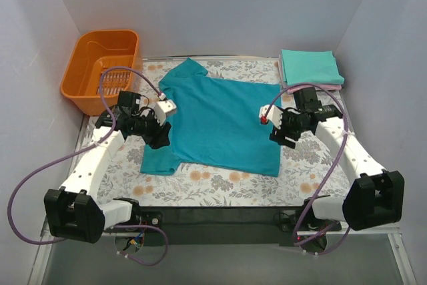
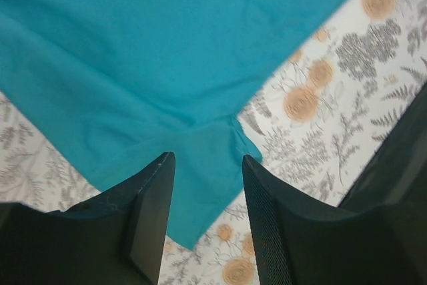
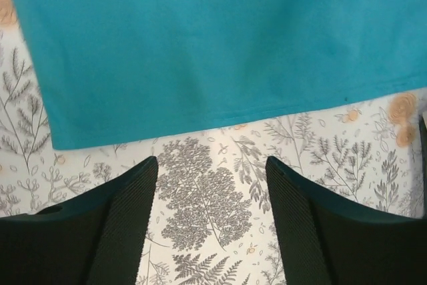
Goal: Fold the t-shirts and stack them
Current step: Flatten the tshirt out
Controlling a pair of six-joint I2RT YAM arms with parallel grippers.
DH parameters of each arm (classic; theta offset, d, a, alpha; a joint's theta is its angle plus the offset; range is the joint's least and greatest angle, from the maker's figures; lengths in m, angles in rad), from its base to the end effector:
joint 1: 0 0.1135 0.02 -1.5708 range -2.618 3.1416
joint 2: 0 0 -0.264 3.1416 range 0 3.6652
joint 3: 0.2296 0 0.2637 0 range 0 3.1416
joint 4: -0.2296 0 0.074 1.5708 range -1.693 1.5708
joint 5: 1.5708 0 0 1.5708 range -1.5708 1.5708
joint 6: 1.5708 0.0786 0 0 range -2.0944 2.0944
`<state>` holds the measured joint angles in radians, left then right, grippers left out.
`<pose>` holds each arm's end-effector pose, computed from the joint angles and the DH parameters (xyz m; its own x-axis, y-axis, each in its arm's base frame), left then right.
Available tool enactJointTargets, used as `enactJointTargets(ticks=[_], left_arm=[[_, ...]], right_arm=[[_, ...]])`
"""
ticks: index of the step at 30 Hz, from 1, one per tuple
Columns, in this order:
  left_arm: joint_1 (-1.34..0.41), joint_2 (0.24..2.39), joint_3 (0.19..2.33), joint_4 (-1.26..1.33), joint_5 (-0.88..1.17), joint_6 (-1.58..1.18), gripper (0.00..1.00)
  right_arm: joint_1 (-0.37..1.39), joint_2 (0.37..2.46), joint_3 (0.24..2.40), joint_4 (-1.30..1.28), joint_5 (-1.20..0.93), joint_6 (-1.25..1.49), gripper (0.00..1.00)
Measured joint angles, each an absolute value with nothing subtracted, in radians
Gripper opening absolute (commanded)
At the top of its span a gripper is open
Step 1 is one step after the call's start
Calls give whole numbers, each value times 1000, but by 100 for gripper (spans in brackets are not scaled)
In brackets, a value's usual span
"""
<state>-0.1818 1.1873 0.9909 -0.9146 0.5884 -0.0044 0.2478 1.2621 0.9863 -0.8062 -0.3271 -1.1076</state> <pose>0.2347 -0.0875 0.2422 -0.8831 0.1586 -0.4416 0.3888 0.7743 -0.4993 0.2584 0.0914 0.2218 -0.0438 -0.8850 -0.4636 -0.9349 0.1999 -0.2933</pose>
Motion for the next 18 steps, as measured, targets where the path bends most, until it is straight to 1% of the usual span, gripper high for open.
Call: enactJointTargets(ticks=[3,5,7,11,13,18], left_arm=[[-165,1261,1051,-846,584,-67,43],[-165,1350,1074,-788,561,-114,34],[-167,1459,1097,-742,510,-154,27],[-164,1638,1097,-670,386,-199,24],[-160,1658,1067,-644,329,-207,22],[-159,1659,976,-597,189,-202,17]], right_arm=[[228,1360,1111,-811,-337,-1045,48],[226,1458,1177,-801,-340,-994,41],[226,1550,1217,-799,-340,-951,36],[232,1701,1230,-794,-337,-874,35],[240,1736,1223,-789,-328,-844,35],[270,1745,1143,-755,-284,-804,35]])
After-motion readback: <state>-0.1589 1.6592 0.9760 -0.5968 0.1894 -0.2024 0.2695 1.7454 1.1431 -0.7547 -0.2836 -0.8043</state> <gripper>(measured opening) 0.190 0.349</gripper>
